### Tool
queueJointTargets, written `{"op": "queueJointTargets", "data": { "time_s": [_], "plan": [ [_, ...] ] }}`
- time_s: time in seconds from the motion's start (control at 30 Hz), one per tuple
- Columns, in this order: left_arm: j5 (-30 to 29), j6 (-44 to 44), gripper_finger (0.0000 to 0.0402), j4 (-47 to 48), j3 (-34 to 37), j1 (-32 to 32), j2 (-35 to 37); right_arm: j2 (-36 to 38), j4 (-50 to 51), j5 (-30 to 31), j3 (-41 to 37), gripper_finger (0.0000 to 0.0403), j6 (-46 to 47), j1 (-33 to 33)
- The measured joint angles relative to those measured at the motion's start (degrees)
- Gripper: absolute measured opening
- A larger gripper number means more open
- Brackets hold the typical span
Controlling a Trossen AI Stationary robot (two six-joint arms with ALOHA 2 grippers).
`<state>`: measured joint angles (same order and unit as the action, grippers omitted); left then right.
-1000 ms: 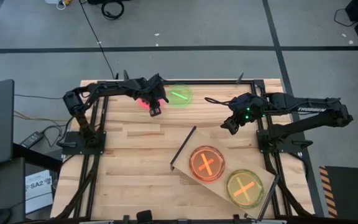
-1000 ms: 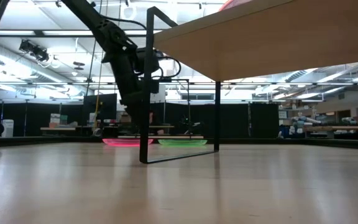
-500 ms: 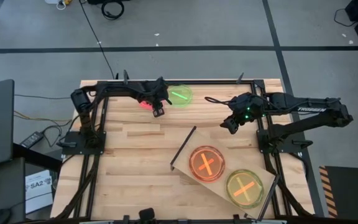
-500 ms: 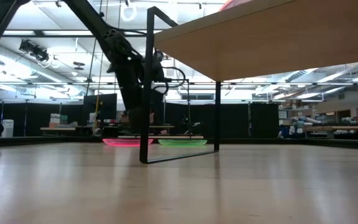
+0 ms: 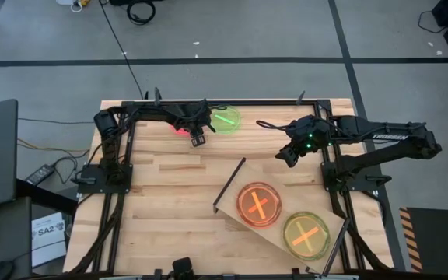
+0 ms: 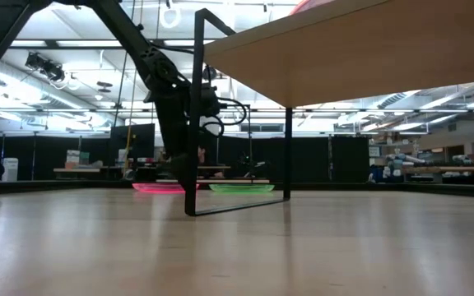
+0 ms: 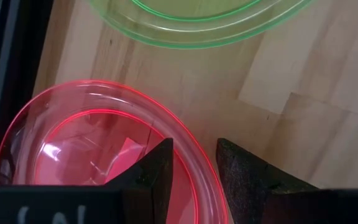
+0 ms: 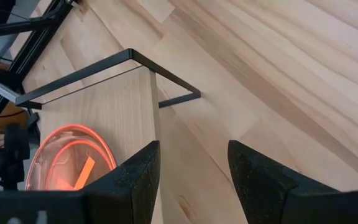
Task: Place and stack plates onto a shelf
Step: Stack the transparent pink plate on the left transparent orange plate on the shelf
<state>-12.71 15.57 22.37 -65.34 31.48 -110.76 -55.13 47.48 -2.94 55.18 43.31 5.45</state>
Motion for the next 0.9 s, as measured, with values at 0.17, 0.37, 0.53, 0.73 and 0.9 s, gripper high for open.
{"op": "queueJointTargets", "data": {
  "time_s": [0.17,0.37,0.53,0.73,0.9],
  "plan": [
    [-0.02,0.07,0.0126,-0.02,0.02,0.07,-0.02,0.0,-0.3,0.0,0.0,0.0194,0.0,0.0],
    [0.23,0.09,0.0086,0.02,0.09,0.09,-0.06,0.0,-0.3,-0.02,0.0,0.0194,0.0,0.0],
    [0.26,0.13,0.0047,0.04,0.11,0.07,-0.11,0.0,-0.3,-0.02,0.0,0.0194,0.0,0.0],
    [-0.68,0.26,0.0014,-0.51,0.11,0.19,-0.22,0.0,-0.3,-0.04,0.0,0.0194,0.0,0.0],
    [-2.94,0.26,0.0008,0.24,-0.03,-0.08,-0.24,0.0,-0.28,-0.04,0.0,0.0194,0.0,0.0]
  ]
}}
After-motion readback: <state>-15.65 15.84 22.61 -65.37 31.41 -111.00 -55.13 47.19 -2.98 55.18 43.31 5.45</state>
